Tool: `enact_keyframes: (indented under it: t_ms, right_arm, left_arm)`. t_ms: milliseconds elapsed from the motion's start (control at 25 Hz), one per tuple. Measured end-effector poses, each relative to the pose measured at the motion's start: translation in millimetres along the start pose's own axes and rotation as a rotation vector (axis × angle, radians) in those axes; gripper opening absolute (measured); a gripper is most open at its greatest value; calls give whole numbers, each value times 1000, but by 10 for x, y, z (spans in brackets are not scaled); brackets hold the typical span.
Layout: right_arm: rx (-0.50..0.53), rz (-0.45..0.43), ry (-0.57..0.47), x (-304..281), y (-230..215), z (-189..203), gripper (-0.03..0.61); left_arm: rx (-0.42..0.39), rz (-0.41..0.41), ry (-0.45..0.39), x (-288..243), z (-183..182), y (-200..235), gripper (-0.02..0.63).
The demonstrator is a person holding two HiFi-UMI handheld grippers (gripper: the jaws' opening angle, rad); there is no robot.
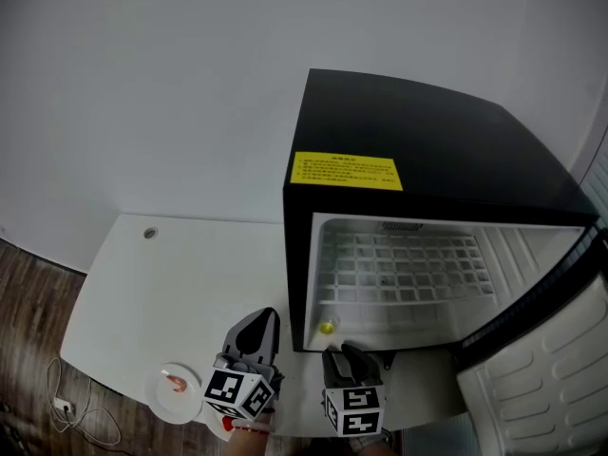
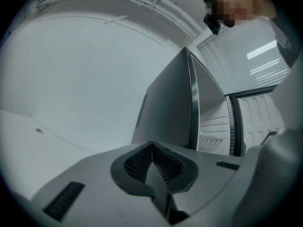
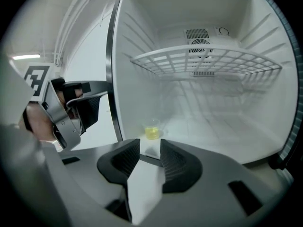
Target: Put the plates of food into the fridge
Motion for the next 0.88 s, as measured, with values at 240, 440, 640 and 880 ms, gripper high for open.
enact_keyframes:
  t_ms: [240, 440, 640, 880]
  right_arm:
    - [34, -24, -74, 216, 96, -184, 28]
    - [18, -42, -99, 348, 159, -232, 9]
    - [-7, -58, -115, 478, 215, -275, 9]
    - [0, -59, -124, 597, 282, -307, 9]
  left_arm:
    - [2, 42, 17, 30, 12, -78, 7]
    - [-11, 64, 26, 103, -35, -146, 7]
    - [-1, 62, -2, 188, -143, -159, 6]
    - [-4, 77, -27, 253, -248, -198, 6]
Point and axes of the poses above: the fingertips, and each gripper's own axes: x backward along the fingers, y to its left, z out of its underside, the point moved 6 cm from there along x, backward along the fingers, and after that the axes turned 4 degrees about -z, right-handed, at the moved point
